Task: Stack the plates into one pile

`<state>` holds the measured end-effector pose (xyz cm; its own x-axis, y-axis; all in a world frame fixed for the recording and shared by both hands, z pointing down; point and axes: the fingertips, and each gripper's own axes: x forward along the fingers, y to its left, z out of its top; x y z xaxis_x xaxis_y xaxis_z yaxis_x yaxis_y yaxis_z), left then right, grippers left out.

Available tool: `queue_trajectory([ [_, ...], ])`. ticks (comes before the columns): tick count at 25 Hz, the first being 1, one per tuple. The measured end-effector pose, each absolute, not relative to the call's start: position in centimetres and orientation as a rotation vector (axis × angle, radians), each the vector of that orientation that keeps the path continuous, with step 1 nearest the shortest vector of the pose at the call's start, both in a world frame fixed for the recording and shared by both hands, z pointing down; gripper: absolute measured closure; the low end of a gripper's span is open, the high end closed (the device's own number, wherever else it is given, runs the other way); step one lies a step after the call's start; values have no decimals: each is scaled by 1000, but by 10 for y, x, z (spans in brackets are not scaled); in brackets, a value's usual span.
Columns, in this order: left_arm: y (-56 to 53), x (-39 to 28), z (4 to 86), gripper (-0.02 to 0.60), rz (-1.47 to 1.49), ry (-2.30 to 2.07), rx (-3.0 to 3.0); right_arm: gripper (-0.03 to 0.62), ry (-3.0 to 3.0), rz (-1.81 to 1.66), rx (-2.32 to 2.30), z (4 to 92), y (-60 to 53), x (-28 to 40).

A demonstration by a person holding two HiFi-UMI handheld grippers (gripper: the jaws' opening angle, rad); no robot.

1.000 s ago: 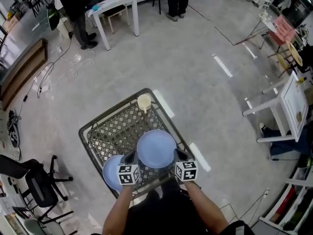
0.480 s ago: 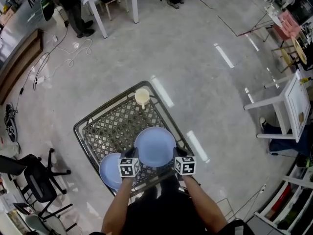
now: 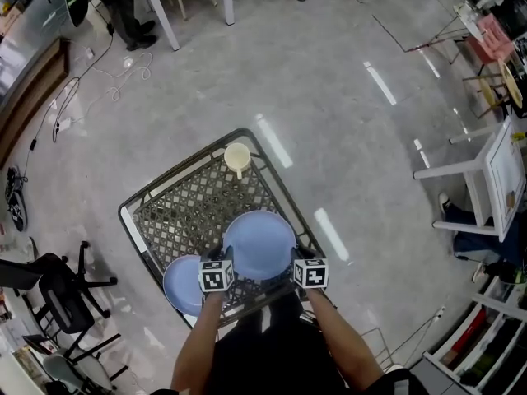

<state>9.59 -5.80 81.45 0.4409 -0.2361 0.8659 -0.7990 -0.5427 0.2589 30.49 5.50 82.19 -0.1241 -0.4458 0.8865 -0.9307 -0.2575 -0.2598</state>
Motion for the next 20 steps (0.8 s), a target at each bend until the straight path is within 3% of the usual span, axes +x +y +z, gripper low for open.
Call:
queue_trajectory([
  [13, -56, 84, 846, 457, 1152, -834, 1916, 523, -1485, 1427, 1596, 849, 52, 298],
  [20, -55, 83, 851, 540, 1159, -875, 1882, 531, -1487, 1445, 1575, 854, 51, 296],
])
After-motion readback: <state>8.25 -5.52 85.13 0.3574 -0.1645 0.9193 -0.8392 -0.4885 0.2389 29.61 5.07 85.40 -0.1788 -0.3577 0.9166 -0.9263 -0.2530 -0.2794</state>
